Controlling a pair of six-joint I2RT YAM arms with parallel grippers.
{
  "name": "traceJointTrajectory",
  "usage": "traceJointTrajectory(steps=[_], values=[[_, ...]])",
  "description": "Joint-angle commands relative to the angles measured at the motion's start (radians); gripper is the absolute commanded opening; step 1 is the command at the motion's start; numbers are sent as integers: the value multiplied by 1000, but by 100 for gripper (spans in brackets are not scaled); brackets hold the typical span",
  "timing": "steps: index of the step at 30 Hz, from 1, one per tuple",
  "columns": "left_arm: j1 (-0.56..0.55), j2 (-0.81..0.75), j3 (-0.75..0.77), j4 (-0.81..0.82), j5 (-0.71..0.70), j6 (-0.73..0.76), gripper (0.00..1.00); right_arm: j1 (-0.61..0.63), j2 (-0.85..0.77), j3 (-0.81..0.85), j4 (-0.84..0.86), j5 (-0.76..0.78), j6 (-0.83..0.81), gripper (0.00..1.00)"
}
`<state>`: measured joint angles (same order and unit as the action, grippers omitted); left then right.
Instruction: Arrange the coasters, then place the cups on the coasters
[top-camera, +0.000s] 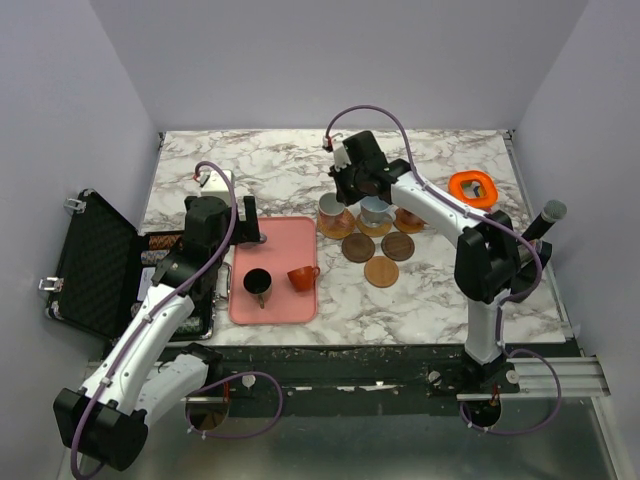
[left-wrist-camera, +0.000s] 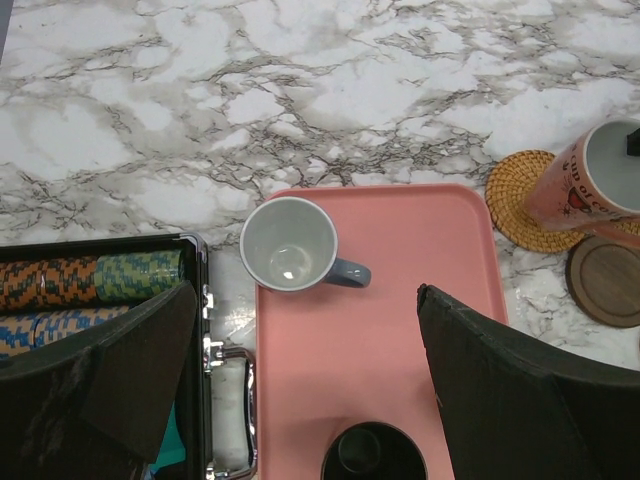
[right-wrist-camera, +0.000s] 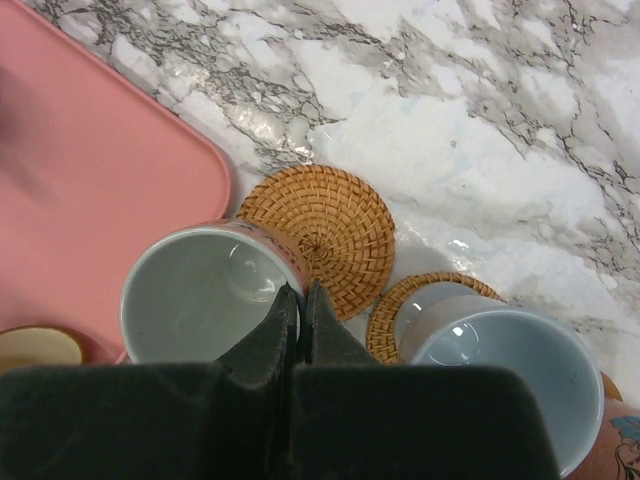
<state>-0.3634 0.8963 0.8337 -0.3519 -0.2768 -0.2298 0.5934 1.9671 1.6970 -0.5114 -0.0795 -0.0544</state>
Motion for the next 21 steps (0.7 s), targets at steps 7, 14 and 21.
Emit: traceJointTrajectory(steps=[7,14,21], values=[[12,12,-2,-18,16,17,99,-15,65,72,27,37,-33,1],[15,13,-2,-21,18,17,99,-26,84,79,19,40,-38,1],[17,13,-2,-21,18,18,99,-32,107,87,16,46,-41,1]])
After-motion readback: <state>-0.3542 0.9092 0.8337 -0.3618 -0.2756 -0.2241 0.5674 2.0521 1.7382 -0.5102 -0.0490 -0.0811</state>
